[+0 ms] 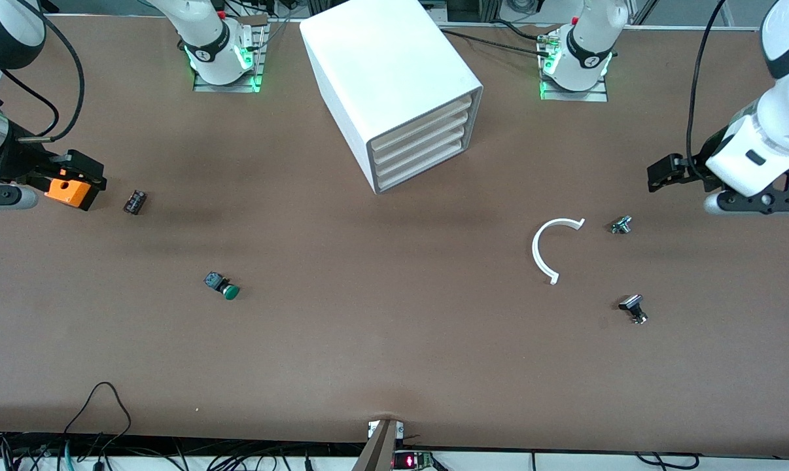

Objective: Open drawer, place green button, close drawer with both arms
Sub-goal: 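Move the left gripper toward the cabinet while the right gripper approaches the button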

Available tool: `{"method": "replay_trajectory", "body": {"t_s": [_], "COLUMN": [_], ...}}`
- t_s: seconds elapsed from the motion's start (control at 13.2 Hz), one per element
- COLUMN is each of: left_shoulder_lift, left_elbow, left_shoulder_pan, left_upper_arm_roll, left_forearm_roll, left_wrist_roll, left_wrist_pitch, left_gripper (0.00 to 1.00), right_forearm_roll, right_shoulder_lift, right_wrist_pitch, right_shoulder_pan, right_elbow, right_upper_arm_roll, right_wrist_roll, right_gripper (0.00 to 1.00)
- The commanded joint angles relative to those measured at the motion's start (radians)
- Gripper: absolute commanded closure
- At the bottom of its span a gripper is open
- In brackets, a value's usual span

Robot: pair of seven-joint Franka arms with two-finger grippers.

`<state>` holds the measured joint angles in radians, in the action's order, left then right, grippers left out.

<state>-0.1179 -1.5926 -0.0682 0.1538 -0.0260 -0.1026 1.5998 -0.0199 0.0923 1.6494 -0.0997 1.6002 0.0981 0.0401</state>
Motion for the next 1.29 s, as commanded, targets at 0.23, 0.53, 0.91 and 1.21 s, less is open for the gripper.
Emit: {"method": "replay_trajectory", "body": {"t_s": [0.23, 0.53, 0.91, 1.21], "left_shoulder_lift": [-0.088, -0.181, -0.268, -0.353], "left_elbow": [0.034, 0.037, -0.027, -0.127], "left_shoulder_pan": [0.001, 0.014, 0.001, 0.002], "left_upper_arm_roll": [-0.007, 0.000, 0.027, 0.044], "left_forearm_roll": [-0.026, 0.012, 0.283, 0.561], "left_wrist_roll": [0.020, 0.023, 0.024, 0.105], "left_wrist_pitch": [-0.026, -0.055, -0.058, -0.029], "left_gripper": [0.00, 0.00, 0.00, 0.00], "right_forearm_roll": [0.014, 0.014, 0.017, -0.011], "right_shoulder_lift": [-0.005, 0.032, 0.118, 0.257], "right_wrist_pitch": [0.001, -0.003, 0.026, 0.061], "right_shoulder_pan": [0.018, 0.018, 0.014, -0.078], "right_elbow": [0.029, 0.023, 0.017, -0.044], "right_upper_arm_roll": [0.008, 0.014, 0.008, -0.015], "right_wrist_roll": [0.000, 0.003, 0.015, 0.011], "right_gripper": [0.00, 0.00, 0.00, 0.00]}}
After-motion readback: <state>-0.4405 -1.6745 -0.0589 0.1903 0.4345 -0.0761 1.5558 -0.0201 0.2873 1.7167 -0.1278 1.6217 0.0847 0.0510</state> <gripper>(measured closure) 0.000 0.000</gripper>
